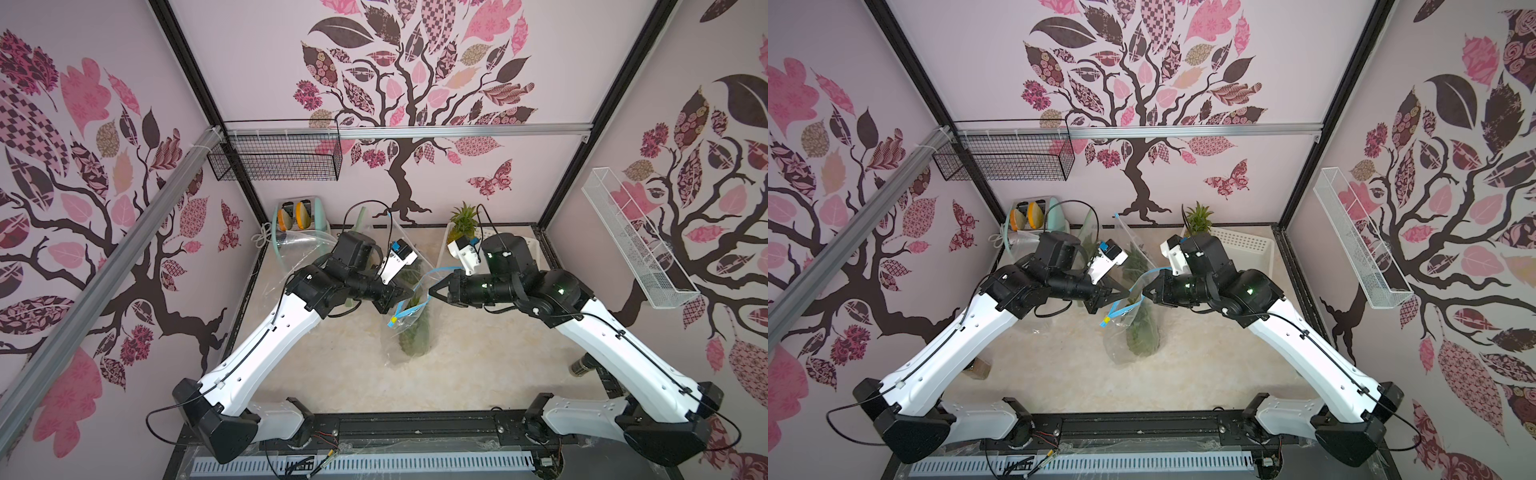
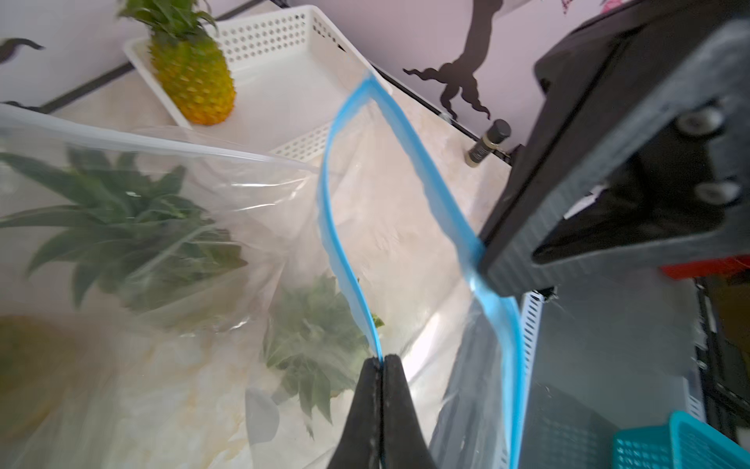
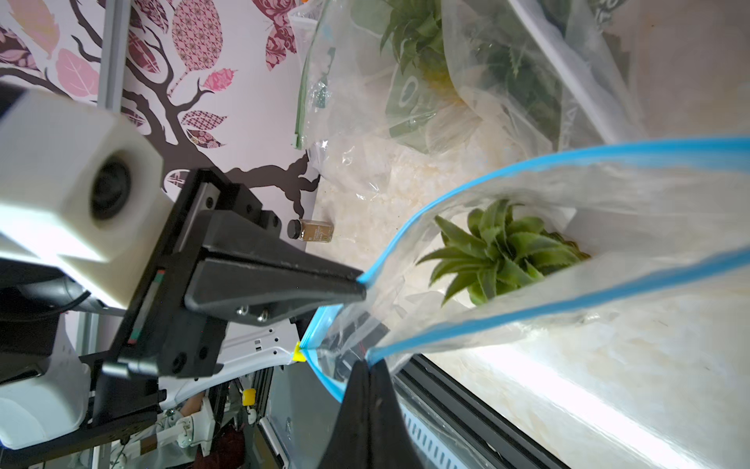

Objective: Open the zip-top bag and take out the pineapple
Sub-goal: Open the zipper of the food storage bag at the center of the board.

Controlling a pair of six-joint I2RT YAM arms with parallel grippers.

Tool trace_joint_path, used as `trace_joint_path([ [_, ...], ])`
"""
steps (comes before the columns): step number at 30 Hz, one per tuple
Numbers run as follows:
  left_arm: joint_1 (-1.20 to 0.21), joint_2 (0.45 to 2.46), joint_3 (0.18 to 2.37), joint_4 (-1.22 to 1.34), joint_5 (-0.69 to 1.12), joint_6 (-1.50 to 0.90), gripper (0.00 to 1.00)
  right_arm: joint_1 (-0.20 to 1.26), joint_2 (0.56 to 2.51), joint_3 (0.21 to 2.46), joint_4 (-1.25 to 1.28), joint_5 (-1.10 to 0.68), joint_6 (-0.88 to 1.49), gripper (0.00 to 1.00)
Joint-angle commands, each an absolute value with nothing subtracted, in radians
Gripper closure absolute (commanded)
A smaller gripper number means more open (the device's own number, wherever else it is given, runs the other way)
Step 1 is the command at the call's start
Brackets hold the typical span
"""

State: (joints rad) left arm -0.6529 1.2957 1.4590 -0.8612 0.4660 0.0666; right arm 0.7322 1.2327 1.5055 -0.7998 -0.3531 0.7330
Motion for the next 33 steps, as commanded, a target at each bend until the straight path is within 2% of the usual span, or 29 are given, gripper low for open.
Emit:
trace_joint_path([
  [1,-0.693,1.208,1.434,-0.791,0.275,0.011,1.00,0.738,1.239,1.598,-0.926,-0.336,0.655,1.00],
  [6,-0.763,1.123,1.354,-0.750,0.083,-0.069,1.00,0.738,1.239,1.607,-1.011,-0.307,0.622,1.00],
  [18,-0.767,0.970,1.184,-0.616,0.088,-0.205,1.00,0.739,1.141,1.532,-1.163,-0.216,0.631,1.00],
  [25,-0.768,0.933,1.108,-0.488,0.154,-0.258,1.00,0.738,1.198,1.694,-1.220,-0.229,0.587,0.78],
  [33,-0.775,0.929,1.071,-0.422,0.161,-0.293,1.00,0.738,1.368,1.991,-1.257,-0.247,0.508,0.74],
])
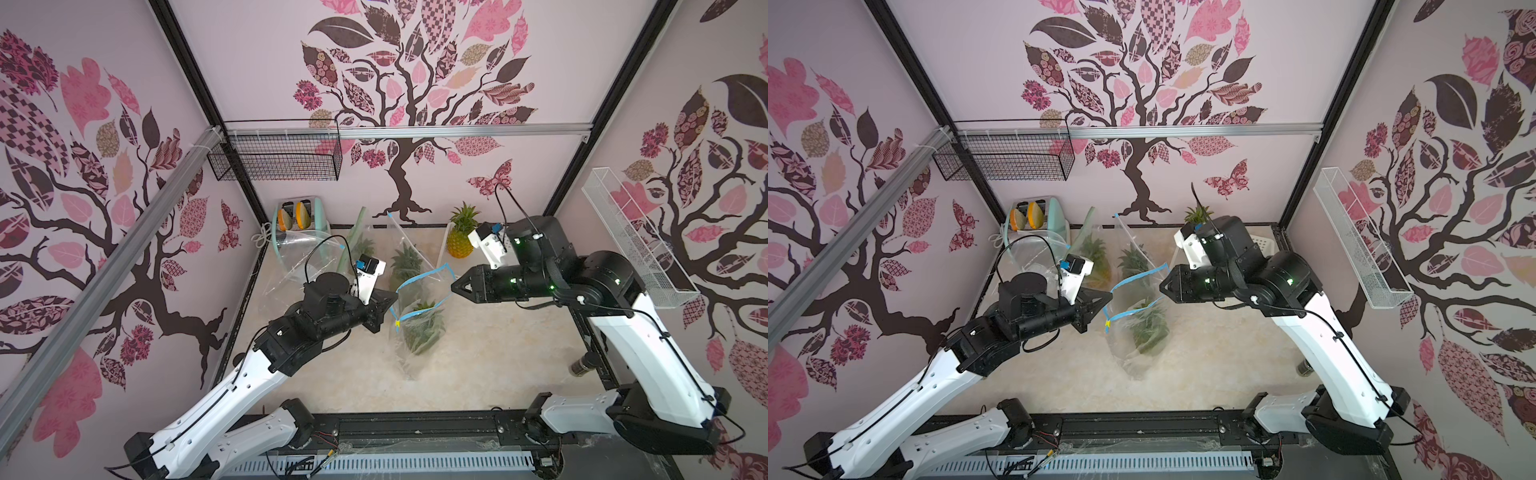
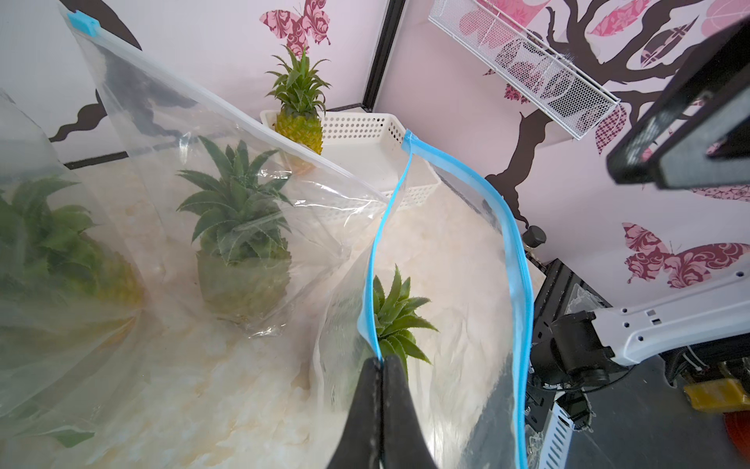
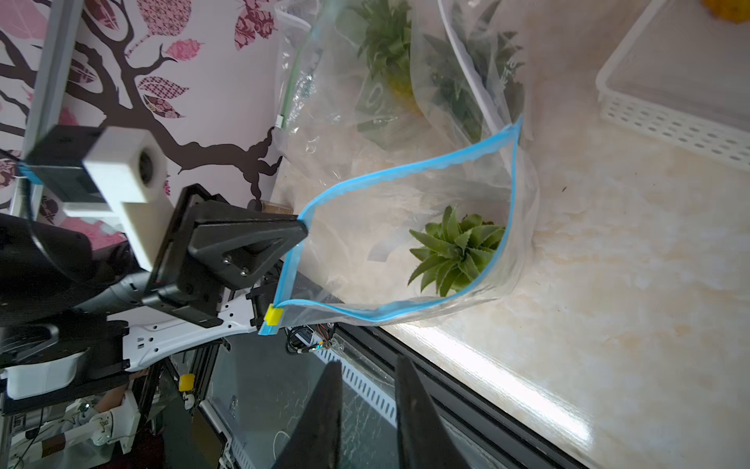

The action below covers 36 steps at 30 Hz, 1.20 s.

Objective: Open the zip-top bag and take out the pineapple
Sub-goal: Open the zipper of the food storage bag at the center of the board, then pick up the pineapple at the center of the board.

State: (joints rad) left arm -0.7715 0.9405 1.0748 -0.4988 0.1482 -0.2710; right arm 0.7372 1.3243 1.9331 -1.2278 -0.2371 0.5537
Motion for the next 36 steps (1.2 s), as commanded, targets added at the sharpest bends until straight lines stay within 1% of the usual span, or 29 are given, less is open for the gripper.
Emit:
trace_joint_path([
  [1,-0.775,0.930,1.071,-0.422,0.161,-0.291,1.00,0.739,1.390,2.000,-1.243,-0.266,0.505,0.74],
  [6,-0.775,0.934,1.072,-0.411,0.165,-0.287,1.00,0.760,1.476,1.972,-1.223,-0.297,0.480,0.73],
  [10,-0.776,0.937,1.059,-0.386,0.175,-0.300,1.00,0.764,1.491,1.867,-1.202,-0.274,0.473,0.69],
  [12,-0.777,0.936,1.048,-0.372,0.177,-0.307,1.00,0.766,1.493,1.819,-1.199,-0.251,0.466,0.62],
  [13,-0.776,0.936,1.043,-0.367,0.178,-0.309,1.00,0.768,1.495,1.800,-1.205,-0.227,0.460,0.56],
  [16,-0.778,0.932,1.028,-0.353,0.180,-0.317,1.00,0.771,1.503,1.742,-1.225,-0.161,0.442,0.47],
  [18,-0.778,0.931,1.019,-0.348,0.185,-0.317,1.00,0.770,1.508,1.697,-1.218,-0.150,0.431,0.41],
  [20,-0.778,0.930,1.014,-0.344,0.188,-0.318,1.00,0.770,1.515,1.658,-1.199,-0.151,0.427,0.38],
  [23,-0.780,0.925,1.005,-0.340,0.191,-0.316,1.00,0.772,1.530,1.634,-1.178,-0.159,0.425,0.34],
  [26,-0.779,0.920,0.993,-0.334,0.191,-0.314,1.00,0.775,1.546,1.637,-1.162,-0.157,0.424,0.34],
  [36,-0.780,0.905,0.940,-0.274,0.229,-0.333,1.00,0.797,1.624,1.750,-1.183,-0.119,0.397,0.30],
])
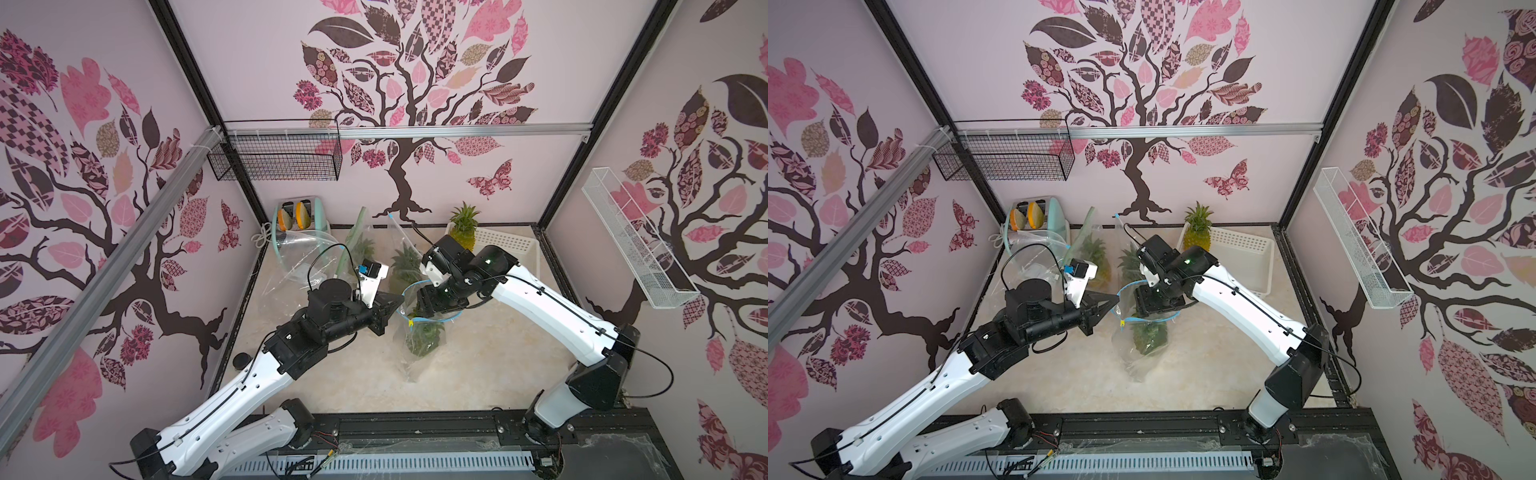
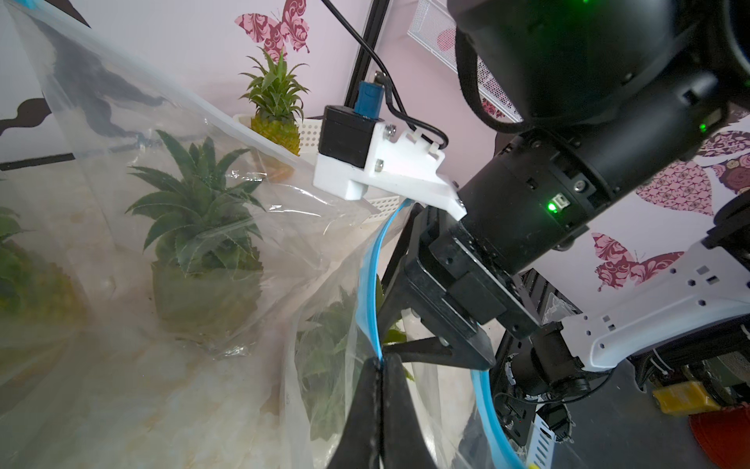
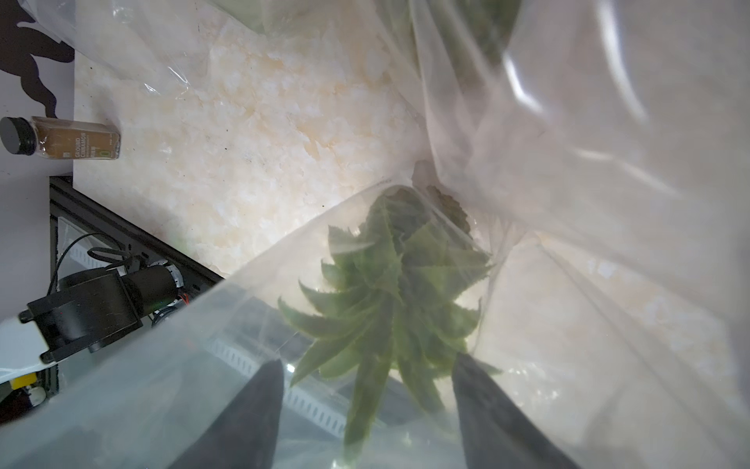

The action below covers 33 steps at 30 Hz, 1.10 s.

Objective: Open the zip-top bag and take out the pineapple
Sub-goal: Pick up the pineapple at the center of the board.

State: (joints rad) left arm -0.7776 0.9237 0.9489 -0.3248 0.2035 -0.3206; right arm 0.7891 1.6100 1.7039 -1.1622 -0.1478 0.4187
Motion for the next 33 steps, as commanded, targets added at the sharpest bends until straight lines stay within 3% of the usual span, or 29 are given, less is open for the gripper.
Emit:
trace_joint_path([
  [1,-0.779,0.902,0.936,-0.266,0.236,-0.336,1.00,0.797,1.629,1.756,-1.180,-0.118,0.394,0.30],
  [16,-0.780,0.879,0.891,-0.260,0.216,-0.336,1.00,0.802,1.638,1.599,-1.151,-0.138,0.390,0.30],
  [24,-0.779,0.828,0.855,-0.280,0.186,-0.345,0.77,0.802,1.637,1.459,-1.048,-0.149,0.413,0.35],
  [26,-0.779,0.814,0.851,-0.296,0.180,-0.344,0.75,0.802,1.638,1.435,-1.024,-0.144,0.419,0.41],
  [33,-0.779,0.745,0.850,-0.391,0.163,-0.350,0.68,0.801,1.595,1.381,-0.944,-0.099,0.454,0.88],
])
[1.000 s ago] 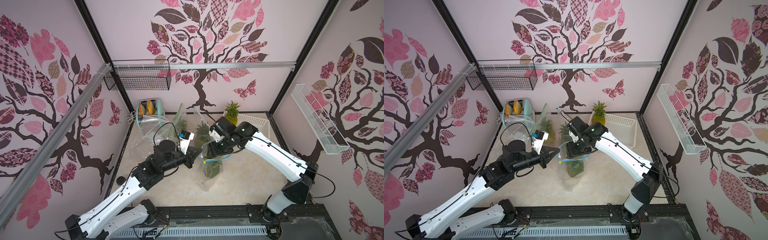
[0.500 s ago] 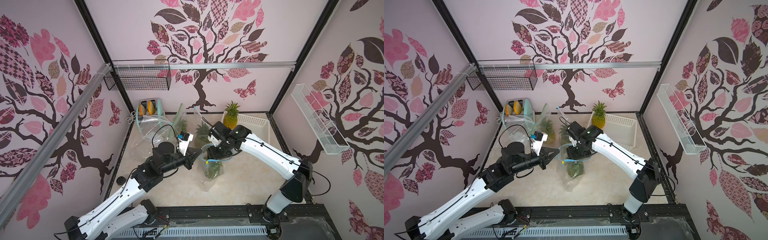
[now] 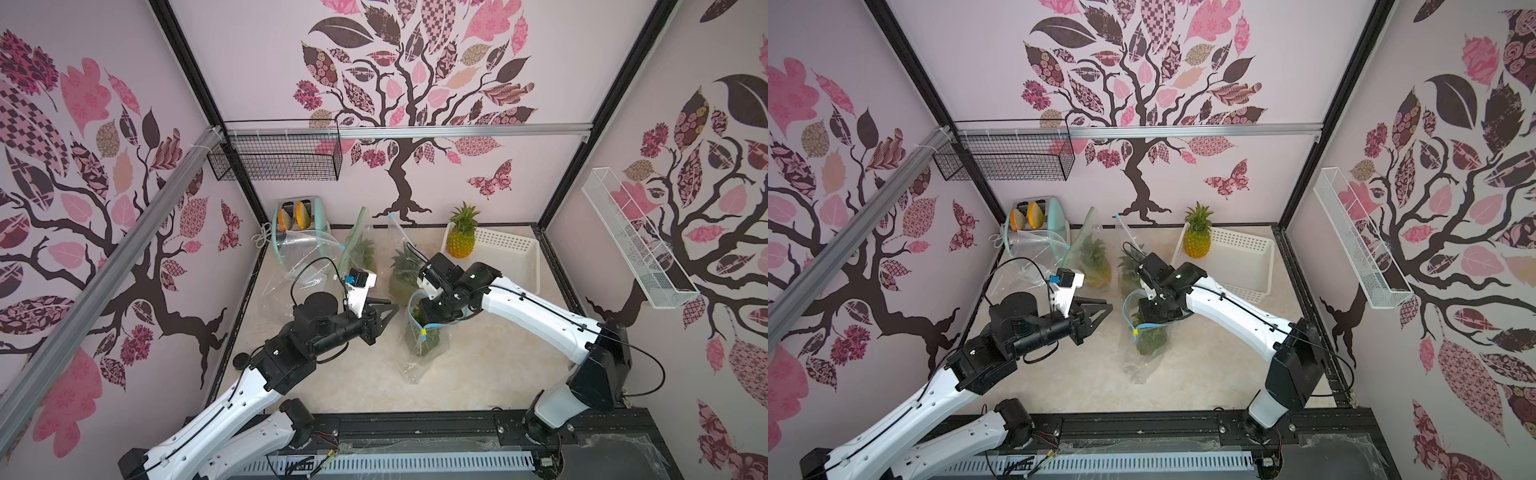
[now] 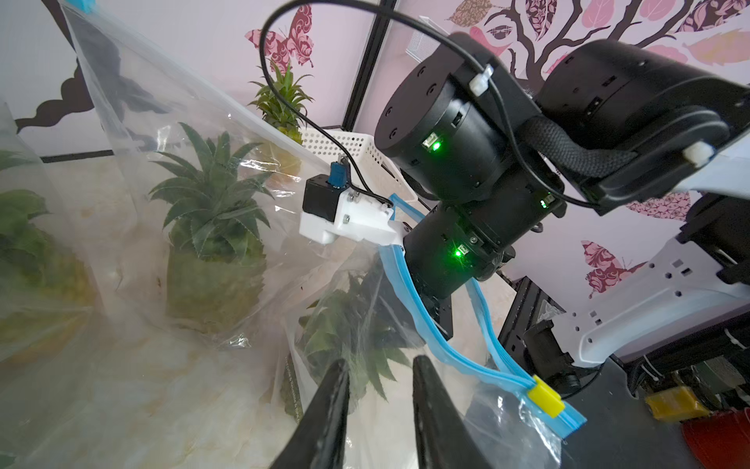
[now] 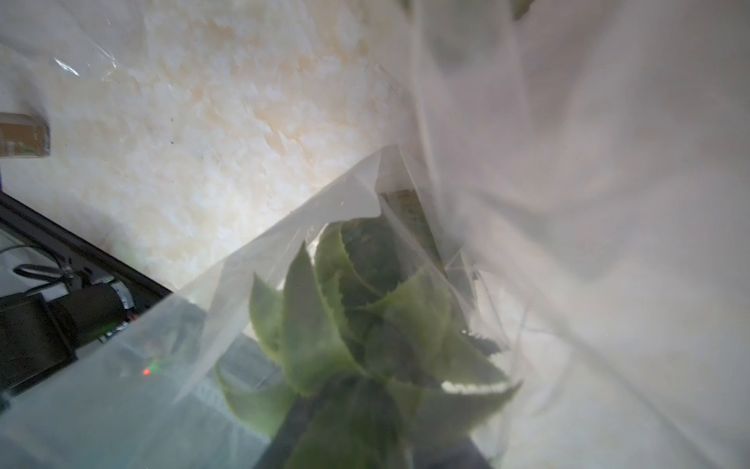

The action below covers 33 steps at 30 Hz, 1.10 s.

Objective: Open the zip-top bag and take out the pineapple
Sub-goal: Pick up the pineapple at the center of the board.

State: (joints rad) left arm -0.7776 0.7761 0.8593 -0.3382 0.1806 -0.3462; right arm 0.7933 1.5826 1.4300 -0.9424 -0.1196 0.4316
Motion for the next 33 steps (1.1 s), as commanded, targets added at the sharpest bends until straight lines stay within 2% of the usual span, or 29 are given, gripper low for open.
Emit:
trace_joint_path([
  [1,-0.779,0.731,0.846,-0.409,0.158,-0.354,0.67,0.801,1.585,1.378,-0.940,-0.091,0.456,0.92],
  [4,-0.780,0.672,0.815,-0.459,0.133,-0.395,0.62,0.800,1.531,1.386,-0.939,-0.080,0.456,1.00],
  [10,-0.777,0.567,0.703,-0.458,0.128,-0.512,0.44,0.761,1.415,1.552,-1.050,-0.182,0.399,1.00],
  [15,-0.753,0.496,0.560,-0.258,0.235,-0.670,0.29,0.720,1.377,1.797,-1.193,-0.275,0.349,1.00],
  [22,-0.620,0.426,0.362,0.036,0.388,-0.899,0.19,0.704,1.392,2.012,-1.313,-0.342,0.314,1.00],
  [26,-0.615,0.423,0.285,0.214,0.410,-0.972,0.11,0.705,1.406,2.101,-1.346,-0.341,0.316,1.00],
  [33,-0.615,0.448,0.208,0.385,0.455,-1.045,0.10,0.706,1.417,2.168,-1.337,-0.339,0.333,1.00],
])
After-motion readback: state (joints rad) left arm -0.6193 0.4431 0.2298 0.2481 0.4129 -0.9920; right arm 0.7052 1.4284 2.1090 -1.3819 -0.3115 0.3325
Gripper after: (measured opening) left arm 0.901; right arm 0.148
